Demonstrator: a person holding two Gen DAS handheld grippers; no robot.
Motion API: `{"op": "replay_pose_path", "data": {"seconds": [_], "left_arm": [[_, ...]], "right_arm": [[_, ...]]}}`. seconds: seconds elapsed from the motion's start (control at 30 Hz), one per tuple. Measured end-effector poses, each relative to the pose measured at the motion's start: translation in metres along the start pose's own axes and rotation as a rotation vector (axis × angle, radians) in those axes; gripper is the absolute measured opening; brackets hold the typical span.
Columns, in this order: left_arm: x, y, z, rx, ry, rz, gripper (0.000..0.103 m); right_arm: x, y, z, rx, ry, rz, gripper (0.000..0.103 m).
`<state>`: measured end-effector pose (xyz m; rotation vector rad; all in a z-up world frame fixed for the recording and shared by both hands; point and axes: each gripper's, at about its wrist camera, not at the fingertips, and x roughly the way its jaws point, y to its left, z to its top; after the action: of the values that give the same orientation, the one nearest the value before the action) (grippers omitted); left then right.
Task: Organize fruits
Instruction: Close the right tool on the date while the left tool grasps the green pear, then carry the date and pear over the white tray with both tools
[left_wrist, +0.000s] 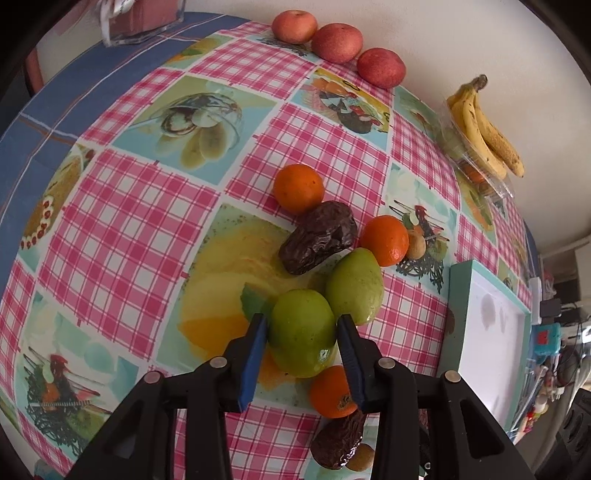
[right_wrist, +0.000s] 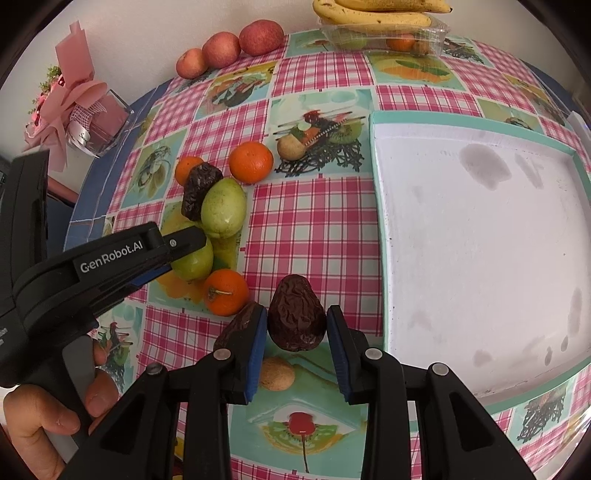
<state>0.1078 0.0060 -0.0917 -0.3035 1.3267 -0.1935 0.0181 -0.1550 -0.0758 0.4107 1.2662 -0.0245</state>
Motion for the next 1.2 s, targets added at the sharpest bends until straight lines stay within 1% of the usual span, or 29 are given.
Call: {"op": "replay_pose_path", "data": {"seconds": [0.1,0.2,0.33,0.4,0.53,0.67,0.8,0.97,1.1,1.2], "left_arm": [[-0.005,0.003,0.0,-0.014,-0.017,0.006,0.041],[-0.015,0.005,0.002,-0.033,-0.043,-0.003,0.041],[-0.03,0.001,0.003,-0.028,-0.087,0.013,0.041],[-0.035,-0.002,0.004,-0.029,-0.101,0.005,0.041],[-0.045,-0.01,0.003,-0.021,-0.125,-0.016,0.041],[-0.049,-0.022,-0.002,0.003,-0.129,-0.025,0.041],[-0.05,-0.04,-0.011,0.042,-0.122,-0.043,0.041],[-0.048,-0.065,-0.023,0.104,-0.111,-0.054,0.041],[-0.044,-0.094,-0.04,0.192,-0.093,-0.058,0.041],[-0.041,-0.121,-0.057,0.28,-0.081,-0.058,0.041]], "right_arm": [[-0.005,-0.001,0.002,0.006,-0.017,0.0,0.034],[-0.011,-0.004,0.004,0.016,-0.038,-0.021,0.034],[-0.021,-0.02,0.009,0.057,-0.073,-0.045,0.034],[-0.028,-0.034,0.01,0.101,-0.097,-0.078,0.034],[-0.04,-0.069,0.012,0.189,-0.13,-0.193,0.034],[-0.05,-0.107,0.009,0.295,-0.144,-0.245,0.034],[-0.058,-0.136,0.004,0.358,-0.155,-0.272,0.034],[-0.066,-0.161,-0.003,0.397,-0.167,-0.31,0.034],[-0.073,-0.177,-0.008,0.432,-0.182,-0.336,0.034],[-0.079,-0.189,-0.012,0.455,-0.191,-0.364,0.034]]}}
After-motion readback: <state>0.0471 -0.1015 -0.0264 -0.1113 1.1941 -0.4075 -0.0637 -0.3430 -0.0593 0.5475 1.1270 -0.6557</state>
